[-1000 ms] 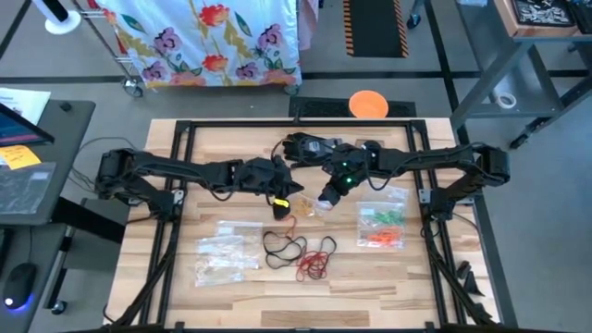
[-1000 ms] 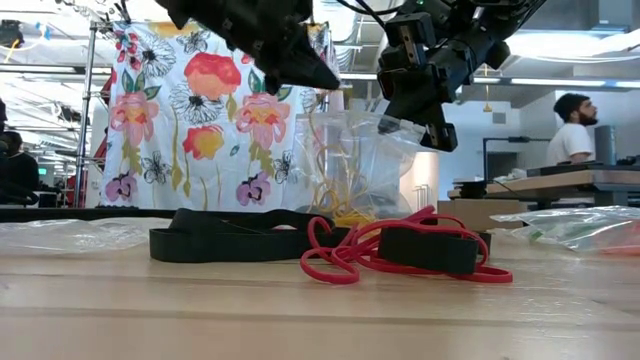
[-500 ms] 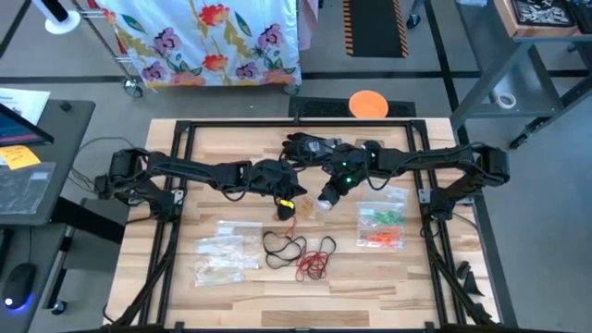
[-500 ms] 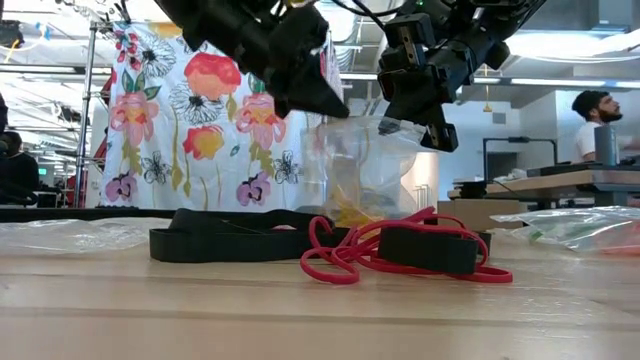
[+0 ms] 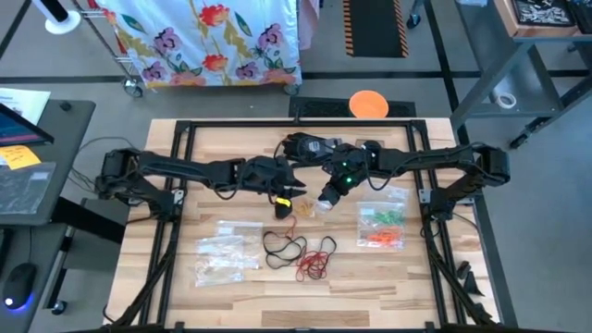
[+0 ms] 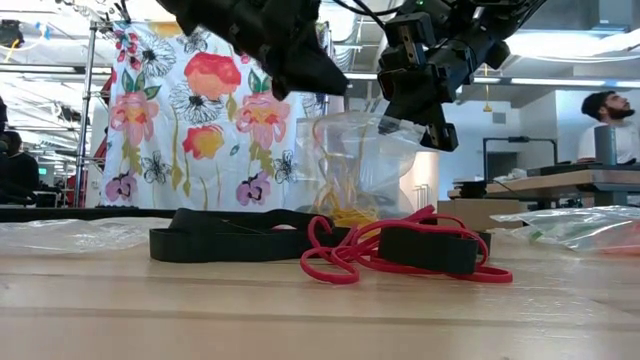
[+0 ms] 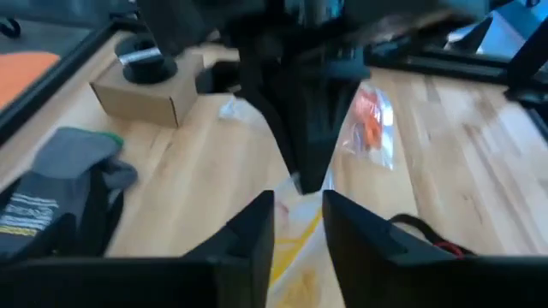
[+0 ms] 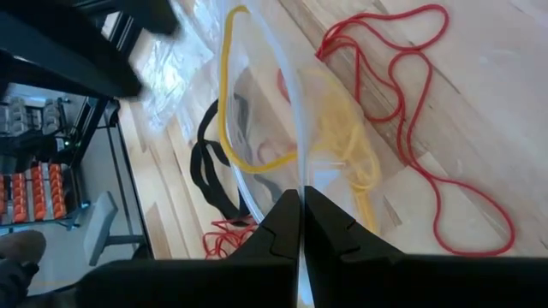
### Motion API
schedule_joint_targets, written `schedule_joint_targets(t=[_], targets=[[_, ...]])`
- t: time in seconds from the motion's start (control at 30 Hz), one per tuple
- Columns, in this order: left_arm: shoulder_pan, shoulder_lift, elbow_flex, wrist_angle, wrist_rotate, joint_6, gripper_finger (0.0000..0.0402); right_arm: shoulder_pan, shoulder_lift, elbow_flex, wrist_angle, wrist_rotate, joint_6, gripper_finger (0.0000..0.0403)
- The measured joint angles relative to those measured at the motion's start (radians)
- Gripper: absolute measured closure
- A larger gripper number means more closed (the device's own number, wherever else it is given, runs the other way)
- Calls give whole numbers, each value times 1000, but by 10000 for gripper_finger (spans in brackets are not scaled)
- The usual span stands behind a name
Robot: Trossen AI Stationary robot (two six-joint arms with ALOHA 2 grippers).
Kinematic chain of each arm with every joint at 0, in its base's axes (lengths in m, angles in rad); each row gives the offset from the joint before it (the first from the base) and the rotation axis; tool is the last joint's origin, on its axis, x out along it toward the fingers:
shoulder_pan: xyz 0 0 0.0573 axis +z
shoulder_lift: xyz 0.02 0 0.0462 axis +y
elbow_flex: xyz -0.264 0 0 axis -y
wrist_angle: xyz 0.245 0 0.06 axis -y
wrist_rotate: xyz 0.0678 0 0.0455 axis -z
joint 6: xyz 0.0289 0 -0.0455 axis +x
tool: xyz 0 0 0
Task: Sort rubber bands
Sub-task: Put the yellow rubber band into the transparent zip bag
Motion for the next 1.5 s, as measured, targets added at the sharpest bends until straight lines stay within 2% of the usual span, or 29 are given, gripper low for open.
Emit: schedule_joint_targets(t=[0.17,0.27,0.3,0.37,0.4,0.5,0.53,0.6,0.63,0.7,0.73,0.77,0.83,0.87,0.93,0.97,1.03,1.07,1.17,1.23,1.37,1.43,1.5], targets=[[0,-95,0,-59,0,14,280,-8,0,0,0,-1,-31,394],[0,-163,0,-124,-7,19,279,-14,0,0,-2,-3,106,394],[0,-183,0,-148,-12,19,280,-10,0,0,-12,-4,81,394],[0,-216,0,-188,-17,18,280,-18,0,0,-34,-35,-135,394],[0,-231,0,-206,-18,15,281,-25,0,0,-35,-42,-183,394],[0,-272,0,-278,-34,11,281,-35,0,0,-31,-41,6,394],[-2,-282,0,-304,-46,11,281,-37,0,0,-43,-40,-9,394],[-4,-299,0,-365,-75,12,281,-44,0,0,-64,-46,-238,394],[-4,-307,0,-392,-90,10,281,-51,0,0,-64,-52,-274,394],[-5,-320,-3,-438,-119,-2,281,-51,0,0,-55,-58,-87,394],[-7,-324,-10,-443,-126,-9,281,-47,0,0,-58,-58,-40,394],[-8,-326,-20,-446,-130,-13,281,-46,0,0,-71,-54,-87,394],[-8,-324,-37,-456,-132,-23,281,-54,0,0,-79,-50,-281,394],[-8,-322,-42,-456,-132,-27,281,-53,0,0,-72,-52,-237,394],[-9,-320,-48,-458,-131,-26,281,-46,0,0,-57,-53,-36,394],[-9,-320,-52,-455,-129,-26,281,-41,0,0,-65,-52,-52,394],[-9,-318,-64,-458,-123,-27,281,-43,0,0,-84,-50,-314,391],[-9,-317,-70,-459,-122,-29,281,-49,0,0,-82,-50,-367,390],[-22,-319,-99,-461,-99,-29,281,-46,0,0,-93,-57,-193,388],[-44,-318,-132,-465,-41,-26,281,-58,0,0,-136,-76,-152,388],[-114,-317,-214,-421,-2,-64,281,-95,-3,0,-234,-130,-282,388],[-155,-317,-264,-368,-19,-100,281,-101,0,-2,-244,-70,-324,388],[-198,-317,-322,-266,-58,-137,281,-101,0,-3,-244,12,-286,388]])
